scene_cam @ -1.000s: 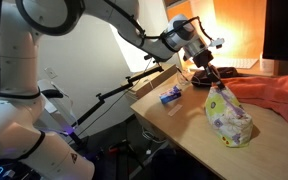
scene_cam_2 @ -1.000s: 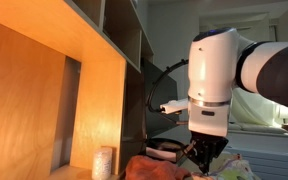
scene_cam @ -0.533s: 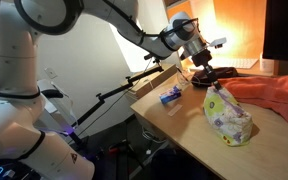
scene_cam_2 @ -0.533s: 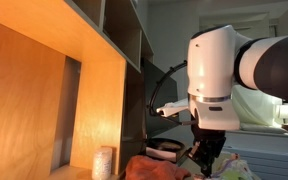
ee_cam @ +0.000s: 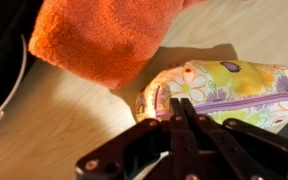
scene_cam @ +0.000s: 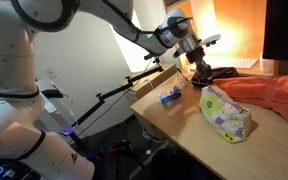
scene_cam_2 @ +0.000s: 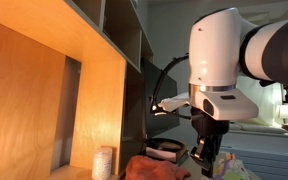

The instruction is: Move the white purse to the left

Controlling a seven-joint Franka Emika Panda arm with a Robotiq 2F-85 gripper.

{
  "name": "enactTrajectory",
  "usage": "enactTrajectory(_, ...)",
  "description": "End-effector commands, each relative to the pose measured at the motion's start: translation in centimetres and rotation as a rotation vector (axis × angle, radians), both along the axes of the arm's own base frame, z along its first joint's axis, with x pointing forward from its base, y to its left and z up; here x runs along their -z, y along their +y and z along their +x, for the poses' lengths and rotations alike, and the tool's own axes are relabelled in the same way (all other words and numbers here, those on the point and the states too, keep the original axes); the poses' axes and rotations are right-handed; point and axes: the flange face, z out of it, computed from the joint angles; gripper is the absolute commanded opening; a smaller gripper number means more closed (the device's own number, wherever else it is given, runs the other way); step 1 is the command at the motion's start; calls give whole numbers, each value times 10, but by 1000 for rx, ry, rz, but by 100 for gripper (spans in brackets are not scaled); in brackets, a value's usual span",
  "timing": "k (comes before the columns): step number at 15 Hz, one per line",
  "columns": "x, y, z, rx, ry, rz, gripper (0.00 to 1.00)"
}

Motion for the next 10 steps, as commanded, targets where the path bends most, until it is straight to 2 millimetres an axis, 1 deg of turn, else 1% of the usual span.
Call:
enactTrajectory(1,-11,12,-11,-99,51,46,1)
enactTrajectory(7,-8,18,-13,-228,169,95,1)
enactTrajectory(8,-6,25,-20,-241,170,90,1)
enactTrajectory(10,-6,31,-26,-270,190,89,1)
